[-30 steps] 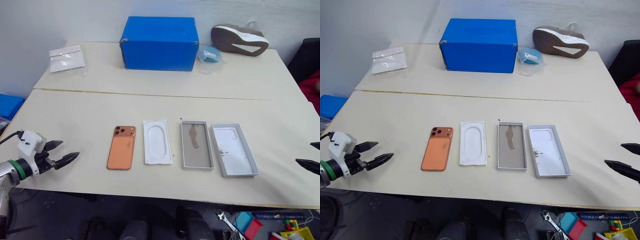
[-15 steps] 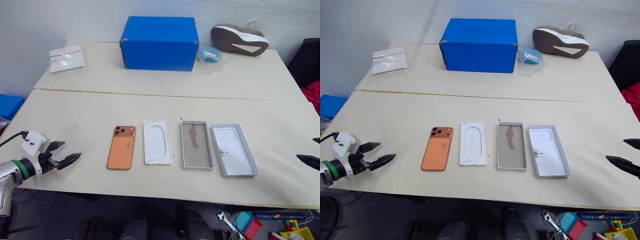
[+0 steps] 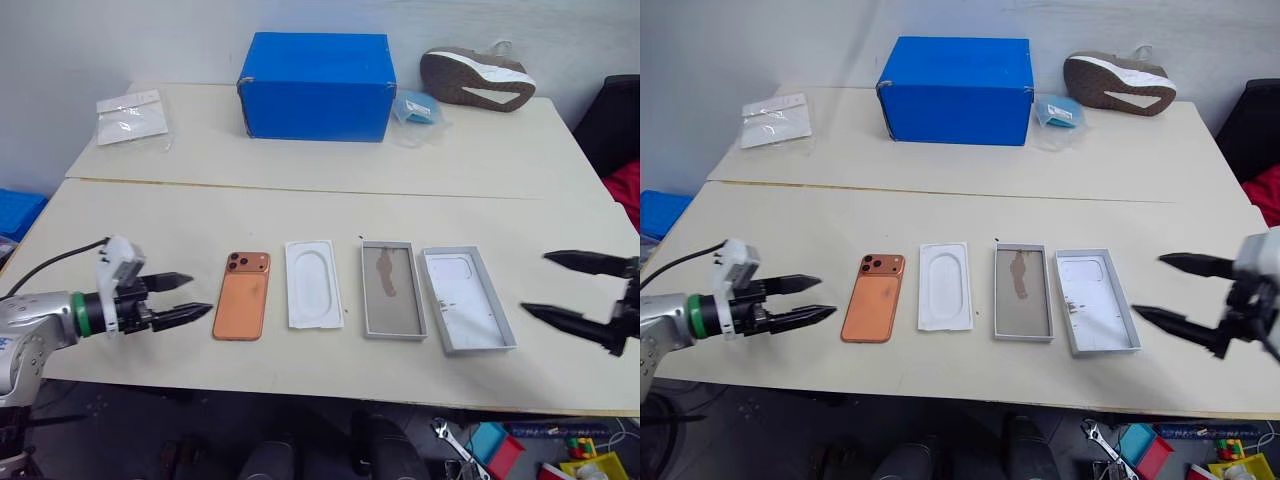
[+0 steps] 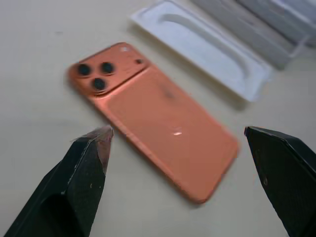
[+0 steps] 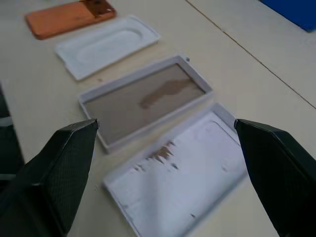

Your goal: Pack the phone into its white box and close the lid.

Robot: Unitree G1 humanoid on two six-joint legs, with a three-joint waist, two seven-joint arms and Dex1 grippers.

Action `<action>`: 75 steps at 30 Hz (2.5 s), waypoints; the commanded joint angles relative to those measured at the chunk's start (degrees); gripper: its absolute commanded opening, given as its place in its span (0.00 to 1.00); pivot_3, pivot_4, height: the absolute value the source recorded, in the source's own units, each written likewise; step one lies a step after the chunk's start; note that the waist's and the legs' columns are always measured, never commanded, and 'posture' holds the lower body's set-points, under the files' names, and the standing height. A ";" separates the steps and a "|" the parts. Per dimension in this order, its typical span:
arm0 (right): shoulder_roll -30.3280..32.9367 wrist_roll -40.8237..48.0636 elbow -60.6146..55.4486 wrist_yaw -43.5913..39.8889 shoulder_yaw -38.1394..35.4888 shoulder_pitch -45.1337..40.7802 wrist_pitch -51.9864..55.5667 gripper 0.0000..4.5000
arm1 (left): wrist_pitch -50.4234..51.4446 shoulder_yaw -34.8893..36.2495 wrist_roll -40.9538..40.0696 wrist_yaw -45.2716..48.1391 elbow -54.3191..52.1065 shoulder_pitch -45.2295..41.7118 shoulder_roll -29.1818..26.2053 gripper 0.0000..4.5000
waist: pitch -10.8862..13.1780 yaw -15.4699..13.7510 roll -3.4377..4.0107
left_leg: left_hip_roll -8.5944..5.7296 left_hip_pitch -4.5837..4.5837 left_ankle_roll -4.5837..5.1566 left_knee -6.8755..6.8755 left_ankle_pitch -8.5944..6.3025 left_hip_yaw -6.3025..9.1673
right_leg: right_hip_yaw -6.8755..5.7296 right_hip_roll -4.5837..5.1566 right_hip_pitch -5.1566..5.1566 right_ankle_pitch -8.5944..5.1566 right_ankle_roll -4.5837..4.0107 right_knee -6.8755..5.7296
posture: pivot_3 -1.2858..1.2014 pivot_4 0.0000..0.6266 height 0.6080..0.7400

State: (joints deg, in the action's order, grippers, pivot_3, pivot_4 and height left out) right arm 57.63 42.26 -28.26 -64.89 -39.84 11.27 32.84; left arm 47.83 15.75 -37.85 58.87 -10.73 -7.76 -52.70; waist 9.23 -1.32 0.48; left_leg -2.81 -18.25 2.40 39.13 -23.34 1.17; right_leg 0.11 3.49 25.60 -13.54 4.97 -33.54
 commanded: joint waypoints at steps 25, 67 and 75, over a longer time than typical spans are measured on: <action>-6.89 -9.11 -17.88 9.90 18.58 3.23 -9.32 1.00 | 44.38 -10.34 -9.23 -30.16 7.24 -25.21 23.75 0.91 | -0.02 -0.12 -0.34 | -0.05 0.00 -0.38 0.53 0.17 0.13 | -0.25 -0.06 -0.02 0.01 0.03 -0.36 | 0.52 0.24 1.00; -5.30 -17.60 -11.93 10.60 27.37 0.24 -11.98 1.00 | 44.67 -8.47 -16.79 -18.51 19.21 -31.97 14.10 0.00 | 0.02 0.14 -0.42 | -0.04 -0.07 -0.66 0.84 0.25 0.49 | -0.54 -0.02 -0.08 -0.02 -0.01 -0.40 | 0.52 0.24 1.00; -6.45 -27.45 1.87 7.95 42.82 -12.84 -16.43 0.79 | 44.67 -11.04 -20.10 -13.86 16.86 -30.83 9.21 0.00 | 0.08 -0.03 -0.38 | -0.05 -0.21 -0.65 0.84 0.26 0.68 | -0.72 0.01 -0.02 -0.05 -0.07 -0.38 | 0.52 0.24 1.00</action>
State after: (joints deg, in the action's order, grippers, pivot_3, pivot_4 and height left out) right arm 51.55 16.49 -27.48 -56.13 1.72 -0.48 18.70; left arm 92.47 4.72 -56.44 43.87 8.16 -38.58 -42.74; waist 9.31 -1.35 0.11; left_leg -2.86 -18.47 1.75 39.97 -23.08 1.86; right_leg -0.62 3.50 25.57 -13.60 4.89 -33.91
